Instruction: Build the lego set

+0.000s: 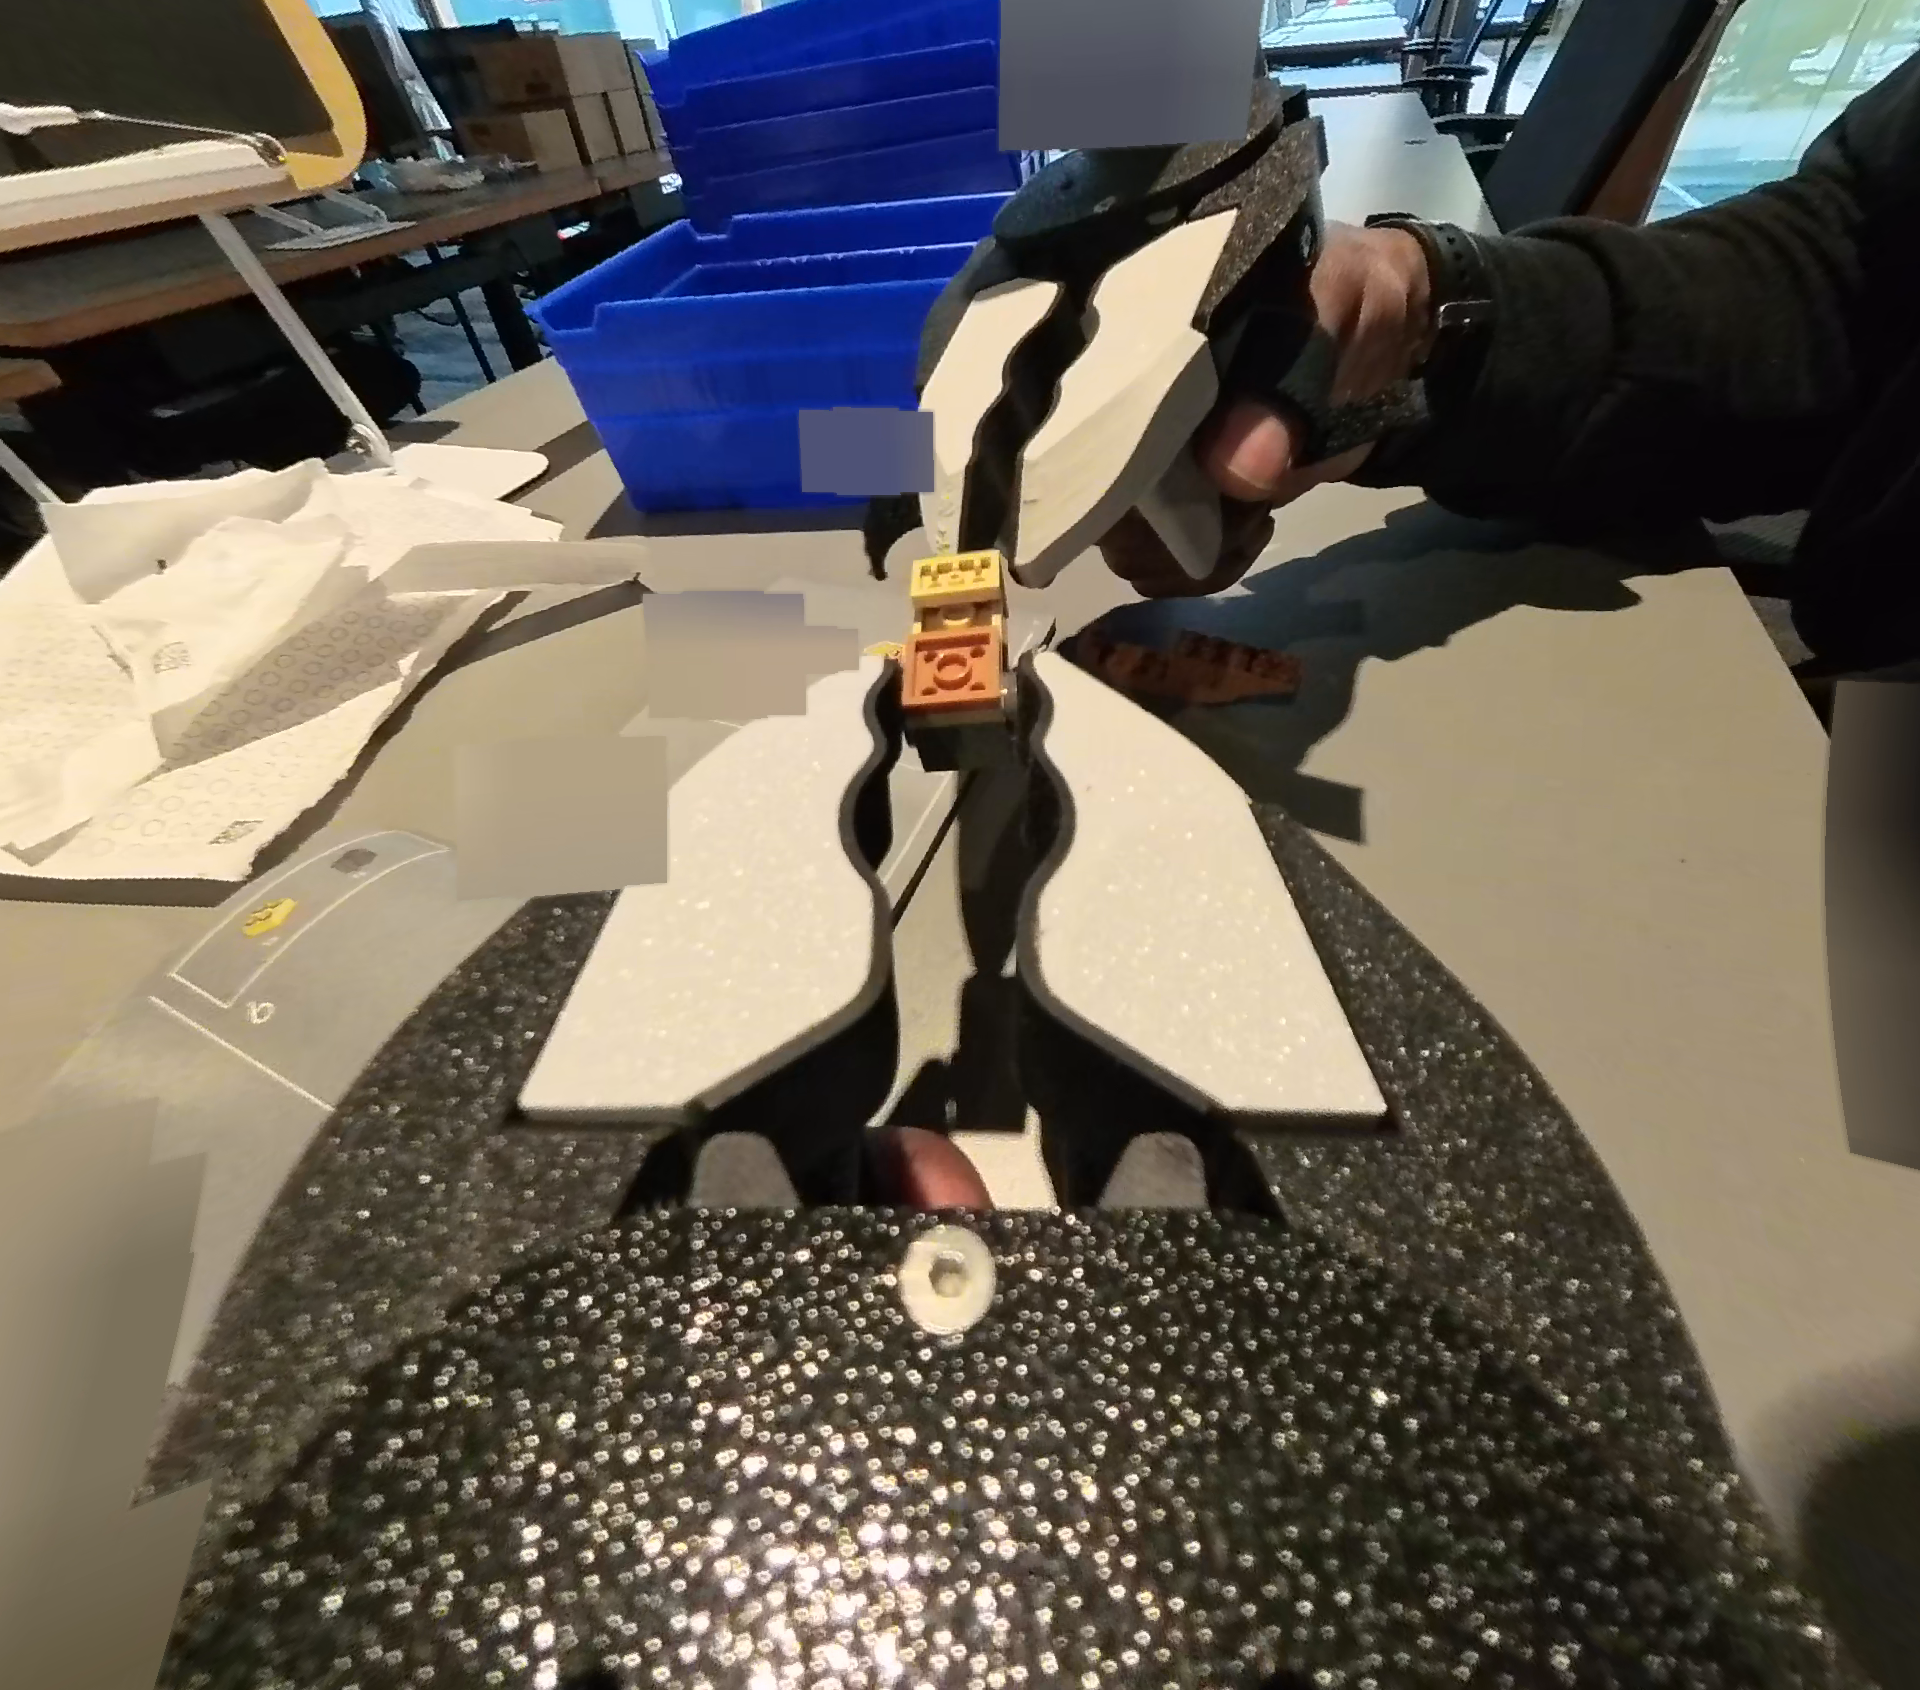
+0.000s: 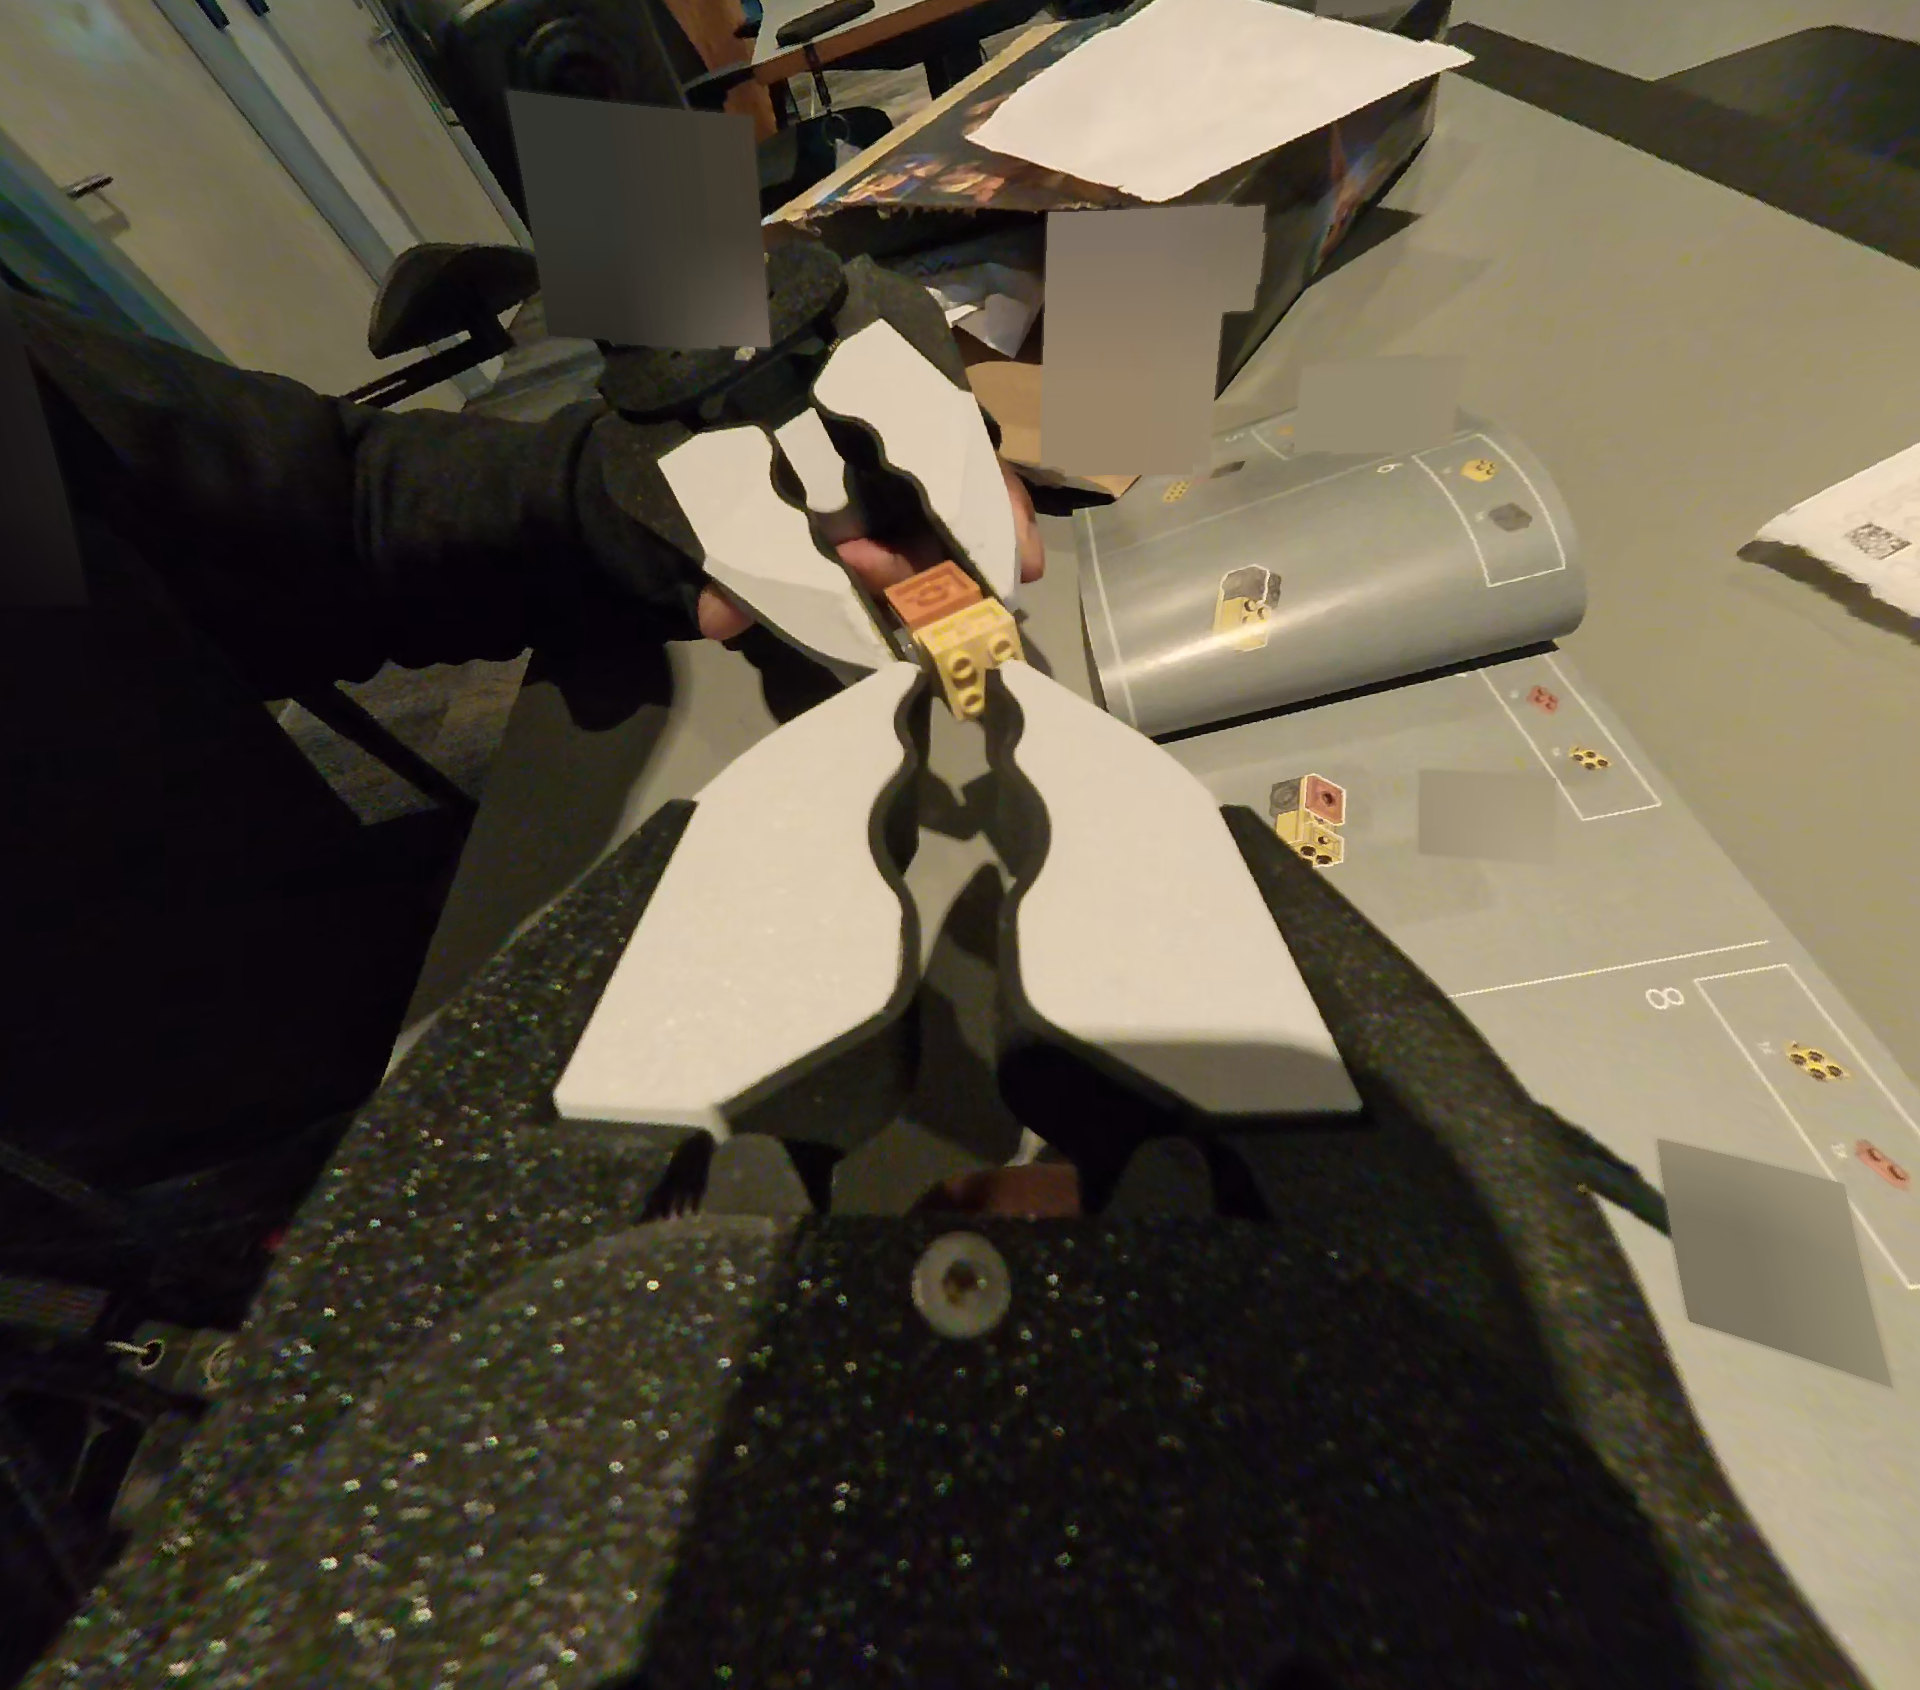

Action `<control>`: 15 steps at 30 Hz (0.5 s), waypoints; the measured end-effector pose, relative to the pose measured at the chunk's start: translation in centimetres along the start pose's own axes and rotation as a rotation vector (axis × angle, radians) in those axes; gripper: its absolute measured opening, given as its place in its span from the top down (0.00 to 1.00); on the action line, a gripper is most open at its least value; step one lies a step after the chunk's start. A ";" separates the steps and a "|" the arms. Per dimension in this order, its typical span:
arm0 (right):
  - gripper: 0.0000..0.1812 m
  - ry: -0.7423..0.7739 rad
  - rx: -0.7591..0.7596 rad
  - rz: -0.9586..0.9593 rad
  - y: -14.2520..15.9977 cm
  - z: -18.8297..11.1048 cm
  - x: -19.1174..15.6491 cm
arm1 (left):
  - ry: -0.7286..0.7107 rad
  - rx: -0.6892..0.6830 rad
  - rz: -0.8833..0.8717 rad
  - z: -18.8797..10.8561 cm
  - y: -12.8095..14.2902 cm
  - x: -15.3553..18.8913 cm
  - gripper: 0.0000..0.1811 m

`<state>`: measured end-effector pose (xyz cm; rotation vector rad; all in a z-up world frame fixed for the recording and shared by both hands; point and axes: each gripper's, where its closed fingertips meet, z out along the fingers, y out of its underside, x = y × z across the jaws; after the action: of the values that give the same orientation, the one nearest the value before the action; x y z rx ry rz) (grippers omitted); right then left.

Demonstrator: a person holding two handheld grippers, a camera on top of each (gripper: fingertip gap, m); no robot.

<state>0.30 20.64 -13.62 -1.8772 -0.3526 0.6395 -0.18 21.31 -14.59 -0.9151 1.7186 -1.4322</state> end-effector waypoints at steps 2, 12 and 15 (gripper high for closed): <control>0.95 0.001 0.000 -0.001 0.0 0.0 0.0 | 0.000 -0.001 0.002 0.0 0.0 0.0 0.89; 0.86 0.056 -0.030 -0.231 0.3 -0.8 0.6 | -0.009 -0.017 -0.004 -0.2 0.1 -0.3 0.89; 0.82 0.140 -0.041 -0.544 0.2 -1.3 0.8 | -0.002 -0.030 -0.021 -0.3 0.1 -0.4 0.89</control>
<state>1.72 20.00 -13.63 -1.7445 -0.7533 0.1336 -0.28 21.82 -14.60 -0.9531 1.7378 -1.4223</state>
